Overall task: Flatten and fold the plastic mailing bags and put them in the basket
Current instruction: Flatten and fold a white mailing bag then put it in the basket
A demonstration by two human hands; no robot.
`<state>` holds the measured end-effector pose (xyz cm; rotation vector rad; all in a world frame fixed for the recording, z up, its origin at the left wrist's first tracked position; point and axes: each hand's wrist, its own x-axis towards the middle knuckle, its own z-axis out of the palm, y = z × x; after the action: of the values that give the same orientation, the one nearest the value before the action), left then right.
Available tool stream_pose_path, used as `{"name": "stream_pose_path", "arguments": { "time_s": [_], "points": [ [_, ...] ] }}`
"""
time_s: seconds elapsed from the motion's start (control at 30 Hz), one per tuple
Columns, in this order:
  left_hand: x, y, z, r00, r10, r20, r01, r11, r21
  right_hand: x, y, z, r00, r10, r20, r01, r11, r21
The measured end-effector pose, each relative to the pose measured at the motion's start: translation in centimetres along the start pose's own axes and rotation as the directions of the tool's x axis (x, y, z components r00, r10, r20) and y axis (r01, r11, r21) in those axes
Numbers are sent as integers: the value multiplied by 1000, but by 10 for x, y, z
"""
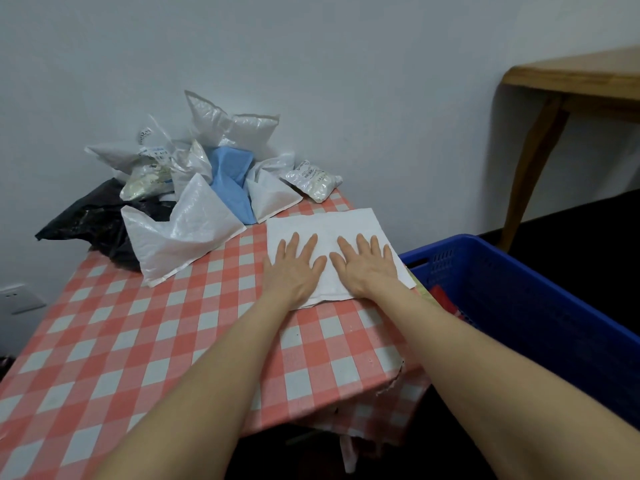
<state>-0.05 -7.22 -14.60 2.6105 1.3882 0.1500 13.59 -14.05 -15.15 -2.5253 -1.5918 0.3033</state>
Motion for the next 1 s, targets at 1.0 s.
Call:
{"name": "stream_pose_path", "arguments": {
  "time_s": [1.0],
  "points": [
    [0, -1, 1, 1000, -10, -7, 10, 1000, 7, -1, 0, -3, 998, -9, 57, 9, 1000, -4]
  ]
}}
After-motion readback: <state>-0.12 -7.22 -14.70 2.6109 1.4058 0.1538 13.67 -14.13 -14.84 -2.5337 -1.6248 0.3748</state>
